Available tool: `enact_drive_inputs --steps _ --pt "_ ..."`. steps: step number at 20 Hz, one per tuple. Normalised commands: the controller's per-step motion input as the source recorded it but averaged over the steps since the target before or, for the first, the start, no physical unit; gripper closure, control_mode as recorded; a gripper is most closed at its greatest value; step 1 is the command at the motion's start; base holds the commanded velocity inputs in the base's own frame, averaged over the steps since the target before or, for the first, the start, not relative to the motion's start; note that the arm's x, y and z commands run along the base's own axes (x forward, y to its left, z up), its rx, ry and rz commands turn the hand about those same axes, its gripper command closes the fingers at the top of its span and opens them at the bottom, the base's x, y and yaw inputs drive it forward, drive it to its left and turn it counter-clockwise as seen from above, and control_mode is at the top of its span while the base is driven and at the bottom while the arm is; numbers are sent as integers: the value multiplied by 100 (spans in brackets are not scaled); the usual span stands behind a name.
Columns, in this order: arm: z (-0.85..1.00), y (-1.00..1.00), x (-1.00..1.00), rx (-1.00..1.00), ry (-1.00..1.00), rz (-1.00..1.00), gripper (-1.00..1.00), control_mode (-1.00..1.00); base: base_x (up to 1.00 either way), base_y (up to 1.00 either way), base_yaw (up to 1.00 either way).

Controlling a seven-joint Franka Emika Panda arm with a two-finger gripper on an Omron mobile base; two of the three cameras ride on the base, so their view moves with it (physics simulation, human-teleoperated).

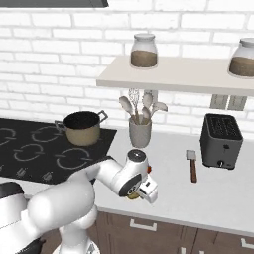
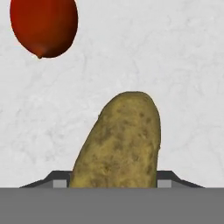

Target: Put the potato and tomato in the pot. Retrieve the spatula and lightly stir the vegetables in the pot.

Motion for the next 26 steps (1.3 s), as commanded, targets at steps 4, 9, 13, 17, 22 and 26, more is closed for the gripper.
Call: enact_drive_inputs --steps 4,9,13,17,22,26 --pt "95 81 -38 -2 -24 2 100 -100 0 0 0" --pt "100 100 8 -9 -11 9 100 -100 0 0 0" --pt "100 100 50 -9 -6 14 100 -100 0 0 0" --pt "97 100 38 -17 -13 10 100 -100 0 0 0" --pt "90 100 42 -16 -11 8 100 -100 0 0 0" --pt "51 93 55 -14 -8 5 100 -100 0 0 0"
